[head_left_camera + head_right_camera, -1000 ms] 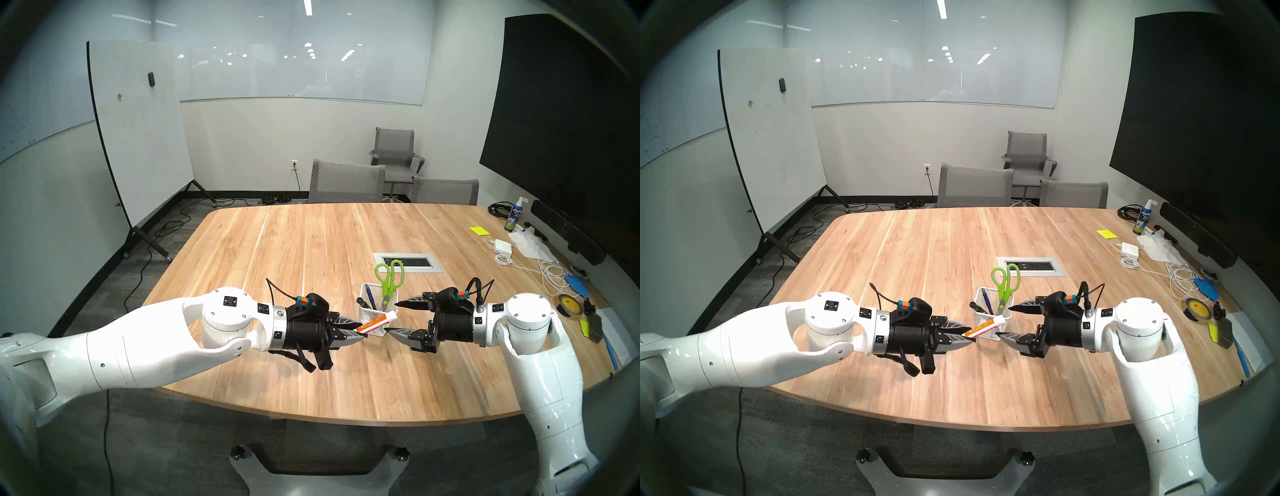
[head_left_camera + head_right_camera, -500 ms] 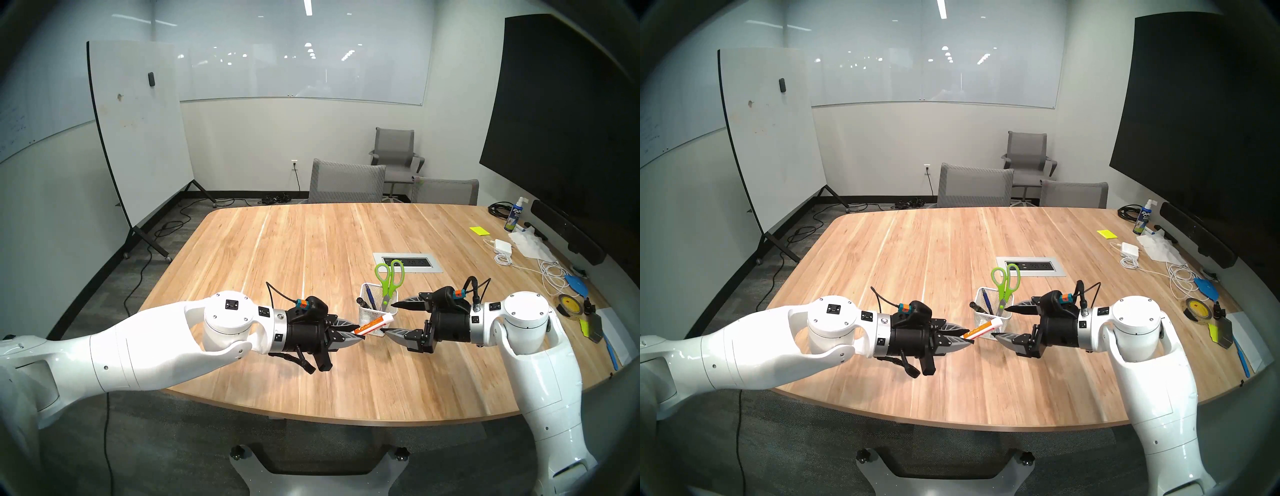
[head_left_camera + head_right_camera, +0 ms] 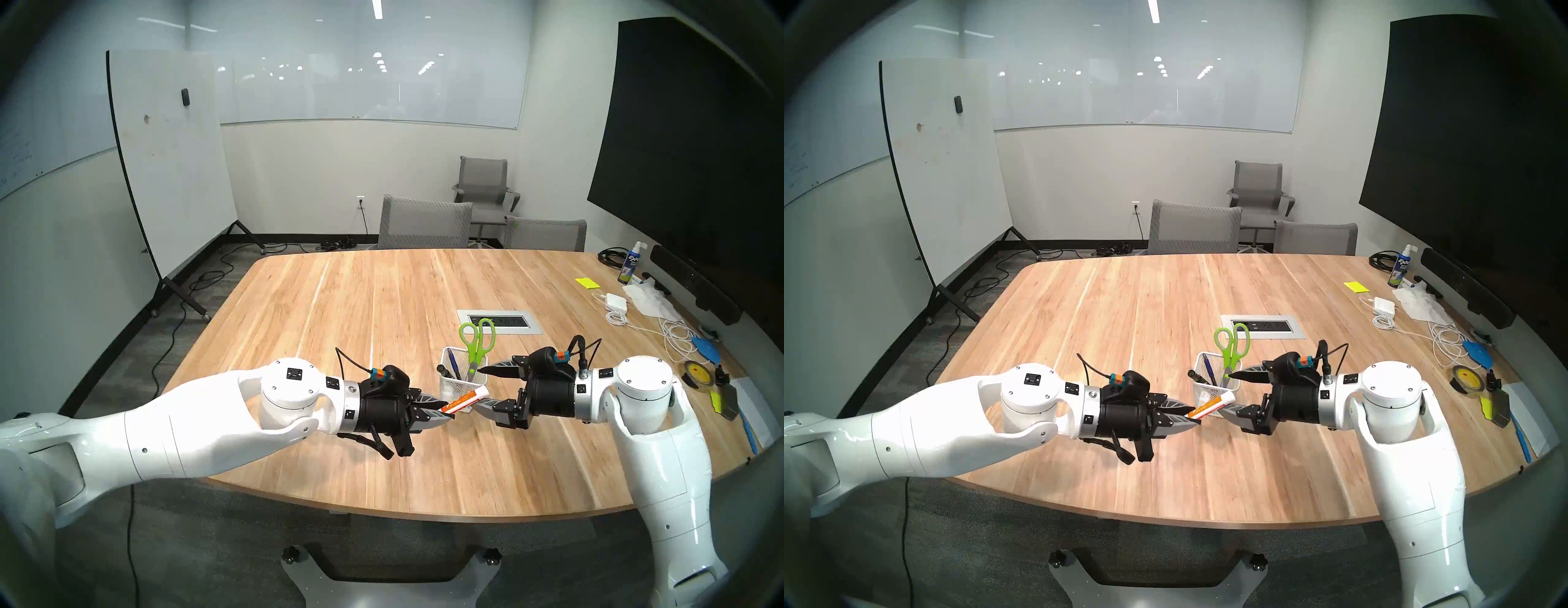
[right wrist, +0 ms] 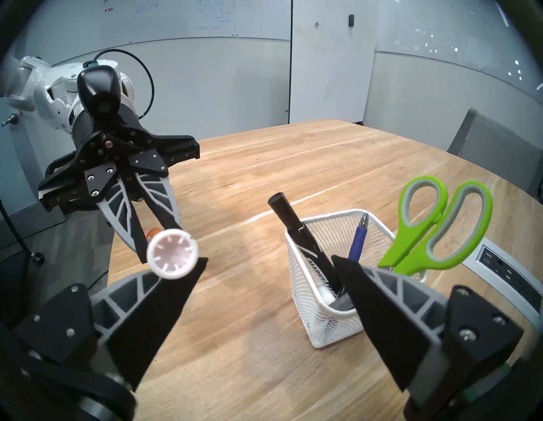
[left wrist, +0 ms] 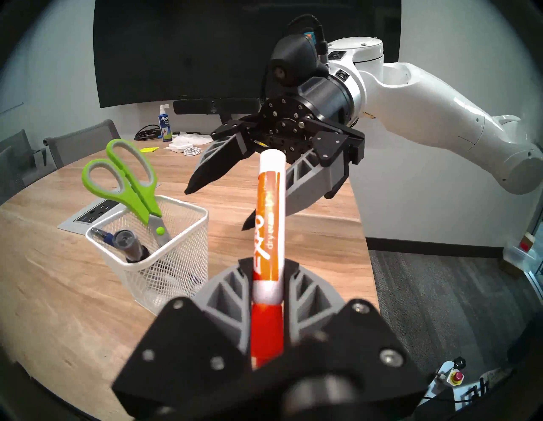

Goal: Place the pen, the marker, and the scissors into the pen holder

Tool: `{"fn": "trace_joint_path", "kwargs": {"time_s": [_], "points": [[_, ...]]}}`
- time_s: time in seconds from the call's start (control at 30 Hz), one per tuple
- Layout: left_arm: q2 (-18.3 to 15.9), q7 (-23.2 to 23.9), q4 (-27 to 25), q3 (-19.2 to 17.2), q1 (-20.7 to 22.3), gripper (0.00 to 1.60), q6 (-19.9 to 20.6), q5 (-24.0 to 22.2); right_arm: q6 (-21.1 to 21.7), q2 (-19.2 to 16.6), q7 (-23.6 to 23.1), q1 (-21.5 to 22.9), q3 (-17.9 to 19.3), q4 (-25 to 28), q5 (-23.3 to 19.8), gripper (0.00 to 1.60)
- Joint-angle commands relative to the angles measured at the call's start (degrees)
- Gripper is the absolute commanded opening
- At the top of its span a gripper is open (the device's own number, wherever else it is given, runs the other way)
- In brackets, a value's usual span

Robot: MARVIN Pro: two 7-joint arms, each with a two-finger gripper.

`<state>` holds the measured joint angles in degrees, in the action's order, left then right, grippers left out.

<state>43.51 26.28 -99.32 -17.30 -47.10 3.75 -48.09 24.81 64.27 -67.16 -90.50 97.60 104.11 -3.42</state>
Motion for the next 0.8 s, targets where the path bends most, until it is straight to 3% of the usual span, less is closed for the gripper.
{"fn": "trace_joint_path", "kwargs": {"time_s": [0.0, 0.77], "points": [[2.3, 0.03, 0.3, -0.07, 0.04, 0.0, -1.15, 0.01, -0.06, 0.88, -0.11, 0.39, 0.23, 1.18, -0.94, 1.6], [6.27, 2.49, 5.14, 0.5, 1.03, 0.0, -2.11, 0.01, 1.5, 1.96, -1.66, 0.15, 0.72, 2.29, -1.1, 1.6]]}}
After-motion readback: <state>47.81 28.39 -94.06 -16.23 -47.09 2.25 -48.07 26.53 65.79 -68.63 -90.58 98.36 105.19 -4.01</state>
